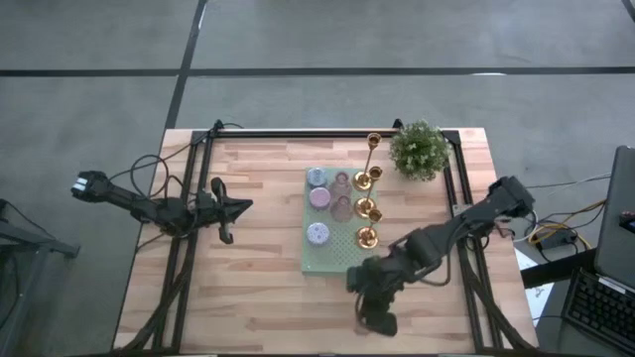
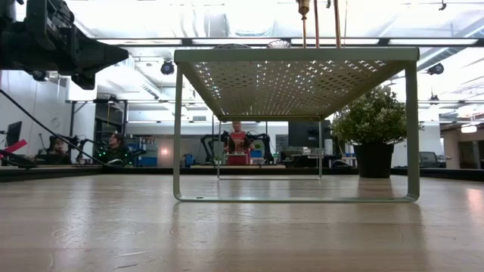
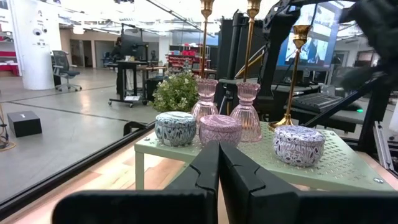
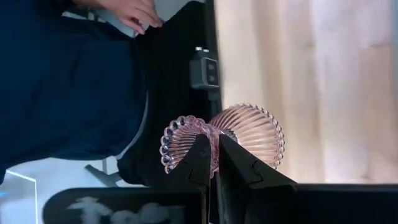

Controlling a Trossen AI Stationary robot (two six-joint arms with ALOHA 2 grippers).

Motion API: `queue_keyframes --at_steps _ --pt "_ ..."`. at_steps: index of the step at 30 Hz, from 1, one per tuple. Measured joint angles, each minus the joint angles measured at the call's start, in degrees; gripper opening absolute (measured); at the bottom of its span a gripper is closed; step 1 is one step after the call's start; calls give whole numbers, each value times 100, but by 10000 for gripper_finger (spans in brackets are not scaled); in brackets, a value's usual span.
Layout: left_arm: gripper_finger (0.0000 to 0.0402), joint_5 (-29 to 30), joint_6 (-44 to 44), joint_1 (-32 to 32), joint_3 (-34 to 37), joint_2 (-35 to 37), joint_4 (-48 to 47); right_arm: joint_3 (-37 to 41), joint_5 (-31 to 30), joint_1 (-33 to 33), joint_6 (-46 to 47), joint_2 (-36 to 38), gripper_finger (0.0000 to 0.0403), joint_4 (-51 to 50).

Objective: Pick & Place candle stick holders
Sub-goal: Put the purple vase on the shelf aligned with the other purple vase

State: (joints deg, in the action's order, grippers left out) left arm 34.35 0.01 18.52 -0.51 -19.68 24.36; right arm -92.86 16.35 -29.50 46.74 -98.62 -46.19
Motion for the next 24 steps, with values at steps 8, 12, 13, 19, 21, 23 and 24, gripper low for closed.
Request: queue_keyframes --at_steps 8,12,13,19,21,23,24 --pt "15 -2 -1 -2 -2 -3 -42 -1333 1 -343 106 -846 8 -494" --pt "16 -2 0 -1 -1 -4 -44 -1812 -134 -525 126 -1180 8 -616" --pt "16 0 0 -1 -1 -5 -44 -1943 -163 -563 129 -1280 8 -618" --pt "15 0 0 0 0 -7 -61 -2553 -327 -644 131 -1823 8 -880" --pt "14 -2 0 0 0 -7 -63 -2723 -320 -632 144 -1975 8 -872" --pt "14 0 0 -2 -1 -7 -63 -2920 -307 -607 138 -2111 8 -916" --pt "14 -2 0 0 -1 -7 -65 -3012 -305 -595 138 -2151 8 -955"
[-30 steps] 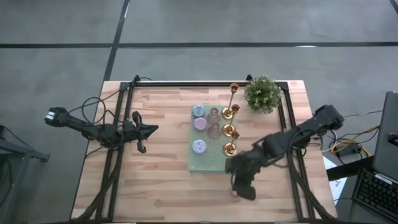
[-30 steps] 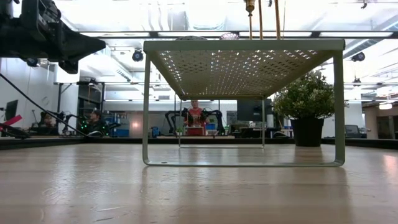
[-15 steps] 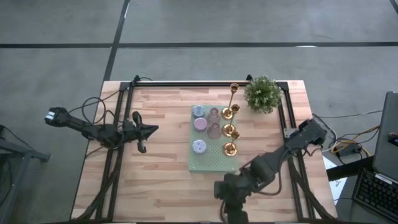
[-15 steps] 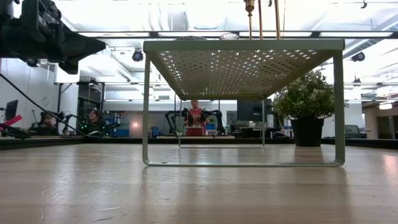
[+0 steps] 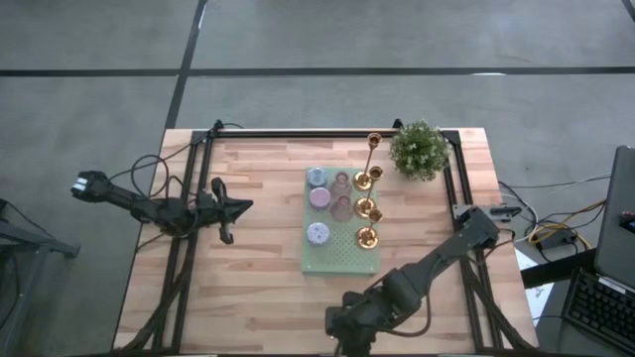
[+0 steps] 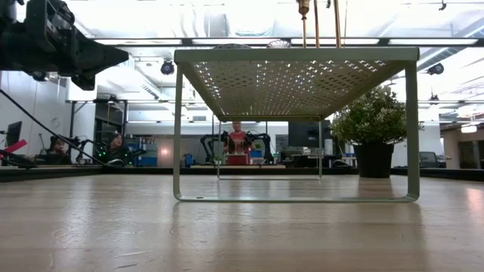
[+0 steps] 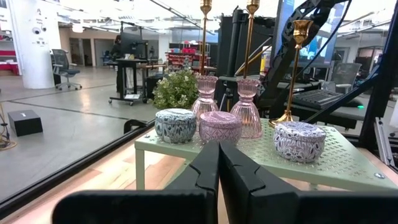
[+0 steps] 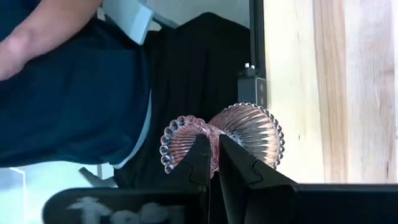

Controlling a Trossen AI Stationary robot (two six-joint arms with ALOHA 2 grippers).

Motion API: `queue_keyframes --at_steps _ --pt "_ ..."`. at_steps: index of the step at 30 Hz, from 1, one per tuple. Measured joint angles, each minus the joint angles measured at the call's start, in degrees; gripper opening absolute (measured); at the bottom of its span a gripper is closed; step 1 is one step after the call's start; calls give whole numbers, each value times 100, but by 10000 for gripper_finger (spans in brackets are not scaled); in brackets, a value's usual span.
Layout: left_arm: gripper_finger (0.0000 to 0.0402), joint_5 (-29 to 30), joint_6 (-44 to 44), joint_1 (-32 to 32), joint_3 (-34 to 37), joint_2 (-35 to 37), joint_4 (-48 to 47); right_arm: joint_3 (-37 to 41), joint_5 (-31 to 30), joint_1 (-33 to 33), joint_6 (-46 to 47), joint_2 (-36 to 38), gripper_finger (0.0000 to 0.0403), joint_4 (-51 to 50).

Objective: Pick & Place candle stick holders
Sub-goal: Put the purple vase on the shelf aligned with the other purple vase

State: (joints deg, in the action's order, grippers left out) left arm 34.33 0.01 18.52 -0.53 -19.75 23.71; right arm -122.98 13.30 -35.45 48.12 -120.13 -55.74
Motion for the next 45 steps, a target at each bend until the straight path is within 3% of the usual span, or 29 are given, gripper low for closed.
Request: queue_keyframes --at_steps 11,26,29,32,45 --pt "16 2 0 0 0 -4 -43 -715 -67 173 181 -264 8 -288" --pt "14 1 0 0 0 -4 -69 -708 -795 262 501 -272 8 -641" --pt "14 0 0 -2 1 -7 -69 -708 -1365 274 1357 -206 8 -665" --pt "16 1 0 -2 1 -5 -67 -708 -1662 274 1645 -169 8 -728" --pt "14 1 0 -2 0 -7 -68 -701 -2092 430 2661 -126 8 -1526"
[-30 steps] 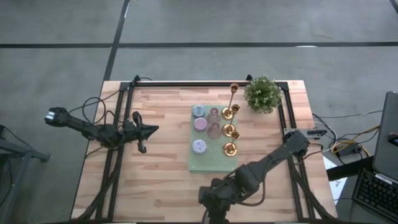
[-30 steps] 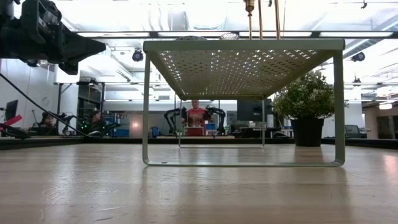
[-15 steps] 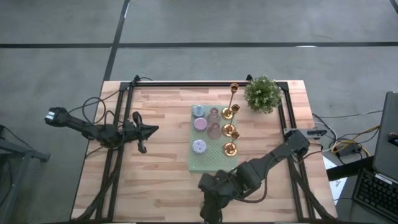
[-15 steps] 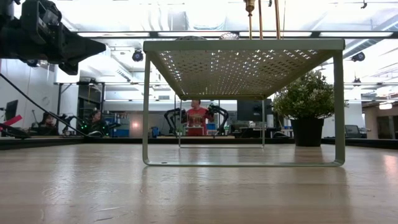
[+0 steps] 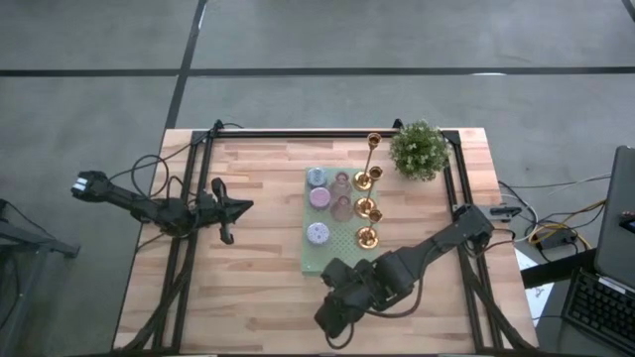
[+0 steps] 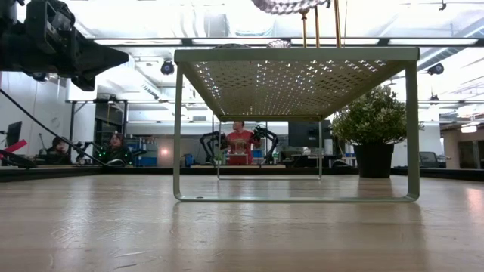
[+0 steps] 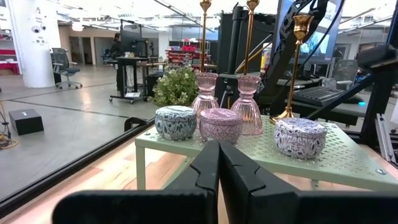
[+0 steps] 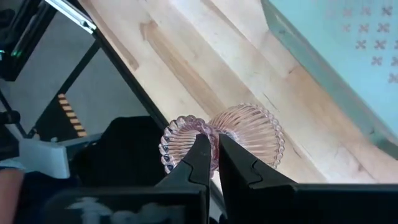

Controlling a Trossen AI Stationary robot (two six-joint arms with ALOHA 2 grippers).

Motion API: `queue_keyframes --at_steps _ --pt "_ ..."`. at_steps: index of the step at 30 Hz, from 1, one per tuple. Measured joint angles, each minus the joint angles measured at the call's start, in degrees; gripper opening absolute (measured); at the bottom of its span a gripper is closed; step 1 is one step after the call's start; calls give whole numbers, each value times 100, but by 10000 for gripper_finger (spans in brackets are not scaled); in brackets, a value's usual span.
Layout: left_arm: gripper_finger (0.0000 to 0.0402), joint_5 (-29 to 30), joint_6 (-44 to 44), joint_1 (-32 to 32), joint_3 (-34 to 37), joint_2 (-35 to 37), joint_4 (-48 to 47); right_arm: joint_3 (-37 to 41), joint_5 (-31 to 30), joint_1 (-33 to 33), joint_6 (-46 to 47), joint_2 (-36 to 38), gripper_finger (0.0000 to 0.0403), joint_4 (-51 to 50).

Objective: Pick & Place candle stick holders
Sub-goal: Put the purple vase on the shelf aligned with the other purple vase

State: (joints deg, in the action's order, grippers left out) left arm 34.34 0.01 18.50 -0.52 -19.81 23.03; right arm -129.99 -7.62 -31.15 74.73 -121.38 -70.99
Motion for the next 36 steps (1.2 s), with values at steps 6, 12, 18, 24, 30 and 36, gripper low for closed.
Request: queue_keyframes --at_steps 6,12,18,24,30,36 --pt "14 0 0 0 1 0 0 0 6 57 222 82 8 -43" --pt "16 1 0 2 -1 0 -3 -2 -146 135 458 107 8 -220" --pt "17 1 0 2 1 0 -3 -2 -118 292 770 128 8 -292" --pt "14 -1 0 2 1 0 -5 -2 -300 356 1174 277 8 -706" --pt "14 0 0 2 0 2 -32 -2 -866 362 1188 395 8 -866" --pt "16 1 0 2 1 -2 -71 -2 -1139 356 1350 481 8 -985"
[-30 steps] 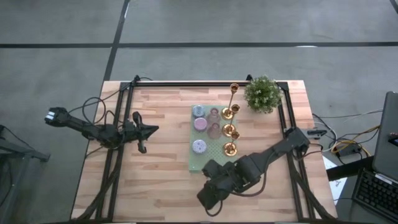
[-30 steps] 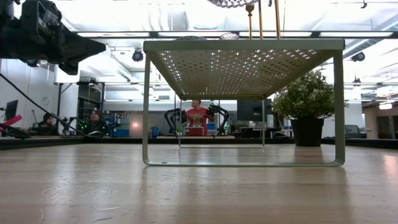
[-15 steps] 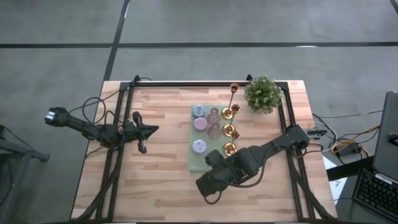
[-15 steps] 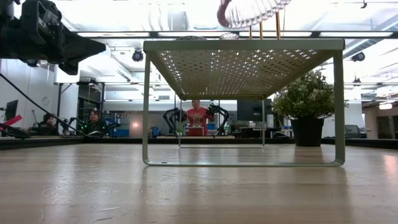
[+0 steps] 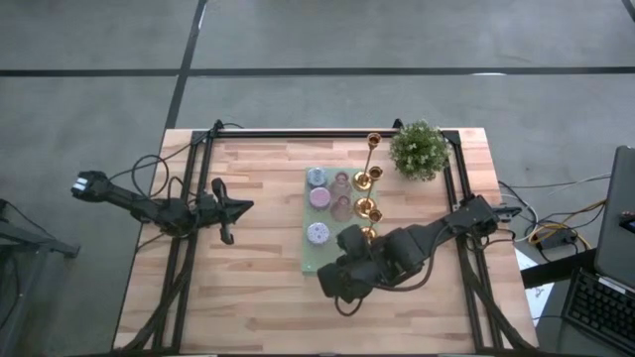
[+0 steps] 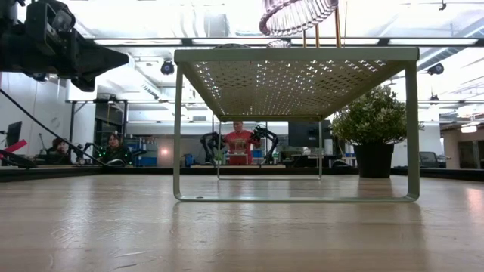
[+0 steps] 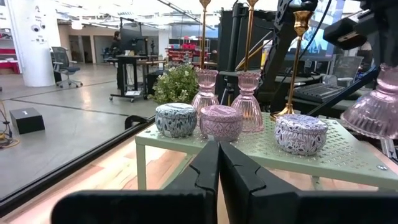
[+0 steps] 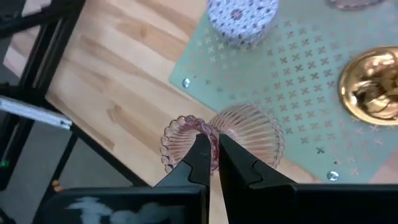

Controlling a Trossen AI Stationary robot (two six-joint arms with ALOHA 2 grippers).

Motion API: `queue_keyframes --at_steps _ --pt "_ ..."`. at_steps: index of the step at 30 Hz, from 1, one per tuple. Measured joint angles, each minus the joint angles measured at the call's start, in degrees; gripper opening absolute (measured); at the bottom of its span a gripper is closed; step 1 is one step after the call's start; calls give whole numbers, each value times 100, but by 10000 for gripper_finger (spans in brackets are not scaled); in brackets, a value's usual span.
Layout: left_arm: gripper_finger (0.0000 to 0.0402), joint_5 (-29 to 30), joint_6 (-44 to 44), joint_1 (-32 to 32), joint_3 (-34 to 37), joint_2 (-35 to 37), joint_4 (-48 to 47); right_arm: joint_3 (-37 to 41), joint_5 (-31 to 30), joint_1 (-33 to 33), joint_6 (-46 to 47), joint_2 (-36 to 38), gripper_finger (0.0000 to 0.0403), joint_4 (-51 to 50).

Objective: Pick & Place candle stick holders
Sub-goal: Put the purple vase on the shelf aligned with the other purple vase

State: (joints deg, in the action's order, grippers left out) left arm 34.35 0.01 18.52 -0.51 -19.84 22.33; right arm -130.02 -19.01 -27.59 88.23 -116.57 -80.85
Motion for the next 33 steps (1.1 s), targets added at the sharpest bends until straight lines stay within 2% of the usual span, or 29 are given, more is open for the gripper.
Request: queue_keyframes --at_steps 11,33 --pt "14 -2 0 0 0 -2 -19 0 -393 22 380 36 8 -269" --pt "15 0 0 -1 0 -2 -6 172 -518 313 465 35 8 -423"
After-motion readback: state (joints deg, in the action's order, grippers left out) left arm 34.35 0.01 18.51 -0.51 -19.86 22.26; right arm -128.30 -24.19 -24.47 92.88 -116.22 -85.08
